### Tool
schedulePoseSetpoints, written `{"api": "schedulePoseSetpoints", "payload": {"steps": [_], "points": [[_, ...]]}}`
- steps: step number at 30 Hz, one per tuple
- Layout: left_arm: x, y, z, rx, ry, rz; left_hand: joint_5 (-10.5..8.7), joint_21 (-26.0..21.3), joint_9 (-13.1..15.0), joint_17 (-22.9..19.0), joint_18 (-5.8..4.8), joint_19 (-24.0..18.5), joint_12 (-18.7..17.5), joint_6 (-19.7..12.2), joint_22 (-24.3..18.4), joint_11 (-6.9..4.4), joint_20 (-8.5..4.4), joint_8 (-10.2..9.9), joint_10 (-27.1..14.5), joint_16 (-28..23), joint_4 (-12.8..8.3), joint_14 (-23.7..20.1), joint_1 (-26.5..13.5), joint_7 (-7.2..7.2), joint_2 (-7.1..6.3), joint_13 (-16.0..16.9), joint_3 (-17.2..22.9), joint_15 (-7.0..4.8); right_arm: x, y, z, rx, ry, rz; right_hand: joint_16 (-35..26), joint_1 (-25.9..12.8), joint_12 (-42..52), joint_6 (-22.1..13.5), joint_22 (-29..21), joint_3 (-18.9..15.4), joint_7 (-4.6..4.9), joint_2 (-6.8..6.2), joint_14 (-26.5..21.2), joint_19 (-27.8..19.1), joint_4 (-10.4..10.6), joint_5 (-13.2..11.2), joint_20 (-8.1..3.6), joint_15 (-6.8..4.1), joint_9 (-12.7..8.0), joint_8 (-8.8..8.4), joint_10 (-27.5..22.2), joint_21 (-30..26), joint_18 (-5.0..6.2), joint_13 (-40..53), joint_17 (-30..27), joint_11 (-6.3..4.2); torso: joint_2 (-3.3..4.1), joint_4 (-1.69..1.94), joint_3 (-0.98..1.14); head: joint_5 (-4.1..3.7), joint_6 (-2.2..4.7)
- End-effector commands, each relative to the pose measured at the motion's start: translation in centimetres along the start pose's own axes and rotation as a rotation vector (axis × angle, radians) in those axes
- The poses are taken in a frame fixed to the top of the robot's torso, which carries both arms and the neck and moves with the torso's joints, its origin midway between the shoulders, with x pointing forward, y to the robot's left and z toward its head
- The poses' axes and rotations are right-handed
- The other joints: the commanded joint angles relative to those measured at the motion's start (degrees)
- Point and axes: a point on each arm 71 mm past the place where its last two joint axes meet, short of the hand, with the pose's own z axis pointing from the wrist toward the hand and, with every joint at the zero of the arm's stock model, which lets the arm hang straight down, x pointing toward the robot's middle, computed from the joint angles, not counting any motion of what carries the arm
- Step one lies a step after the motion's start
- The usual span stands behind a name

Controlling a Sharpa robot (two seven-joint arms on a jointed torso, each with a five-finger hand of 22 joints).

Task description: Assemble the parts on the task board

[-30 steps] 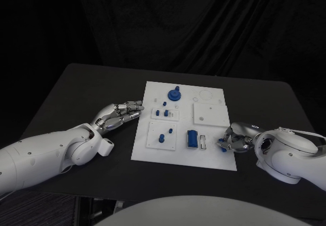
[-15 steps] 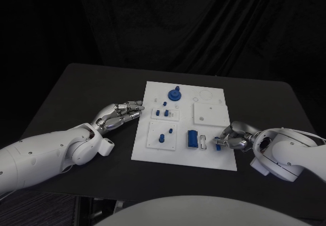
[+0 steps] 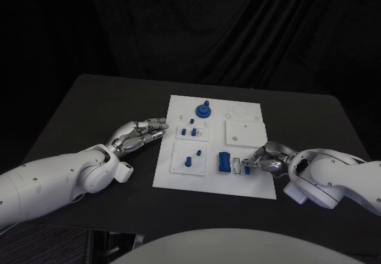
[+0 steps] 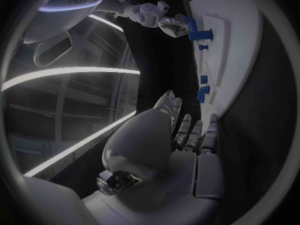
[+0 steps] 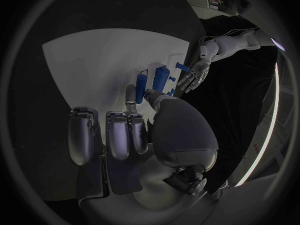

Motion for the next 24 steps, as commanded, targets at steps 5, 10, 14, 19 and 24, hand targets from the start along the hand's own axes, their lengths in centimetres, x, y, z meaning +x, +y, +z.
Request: {"api": "schedulePoseSetpoints", "payload": {"steps": [5,10,14,19,24], "points": [[0.2,-0.5,0.0,0.085,0.01,-0.015,0.29,0.11,0.04,0.07,0.5,-0.04,-0.03,0.13,-0.08,0.23,-0.02,0.14,0.13,0.21,-0.06,0.36,0.16,0.29,0.35,0.04,0.43,0.14,0.2,0.4,0.6,0.002,0.016,0.039,-0.03,-1.28,0.08,-0.06,13.16,4.4,-0.26,0.02,4.92,3.48,-4.17,-0.46,0.13,-0.11,0.17,0.19,5.96,-0.27,0.54,15.08,9.86,0.04,0.0,0.0,0.0,-0.02,-0.01],[0.2,-0.5,0.0,0.084,0.009,-0.015,0.29,0.11,0.04,0.07,0.5,-0.04,-0.03,0.13,-0.08,0.23,-0.02,0.14,0.13,0.21,-0.06,0.36,0.16,0.29,0.35,0.04,0.43,0.14,0.4,0.5,1.0,0.007,0.033,0.028,-0.09,-2.02,0.08,-0.14,13.13,3.72,-0.23,-0.05,4.89,3.43,-4.04,-0.56,0.16,-0.08,0.31,0.25,5.96,-0.36,0.56,15.08,9.73,0.07,0.0,0.0,0.0,-0.11,-0.01],[0.2,-0.5,0.0,0.083,0.01,-0.016,0.29,0.11,0.04,0.07,0.5,-0.04,-0.03,0.13,-0.08,0.23,-0.02,0.14,0.13,0.21,-0.06,0.36,0.16,0.29,0.35,0.04,0.43,0.14,0.5,0.6,1.2,0.008,0.043,0.021,-0.08,-2.29,0.08,-0.18,13.12,3.48,-0.21,-0.01,4.89,3.42,-3.96,-0.57,0.17,-0.07,0.35,0.25,5.96,-0.38,0.57,15.08,9.76,0.09,0.0,0.0,0.0,-0.13,-0.01],[0.2,-0.5,0.0,0.082,0.011,-0.016,0.29,0.11,0.04,0.07,0.5,-0.04,-0.03,0.13,-0.08,0.23,-0.02,0.14,0.13,0.21,-0.06,0.36,0.16,0.29,0.35,0.04,0.43,0.14,0.6,0.7,1.5,0.013,0.056,0.012,-0.1,-2.85,0.08,-0.28,13.09,2.97,-0.16,0.04,4.88,3.37,-3.76,-0.57,0.19,-0.04,0.4,0.23,5.96,-0.46,0.59,15.08,9.73,0.13,0.0,0.0,0.0,-0.11,-0.01],[0.3,-0.5,0.1,0.081,0.013,-0.017,0.29,0.11,0.04,0.07,0.5,-0.04,-0.03,0.13,-0.08,0.23,-0.02,0.14,0.13,0.21,-0.06,0.36,0.16,0.29,0.35,0.04,0.43,0.14,0.8,0.9,1.6,0.016,0.072,0.003,-0.16,-4.23,0.08,-0.67,13.0,1.78,0.04,0.18,4.85,3.24,-3.02,-0.57,0.29,0.1,0.43,0.03,5.96,-0.73,0.65,15.08,9.61,0.3,0.01,0.0,0.01,-0.15,-0.01]]}}
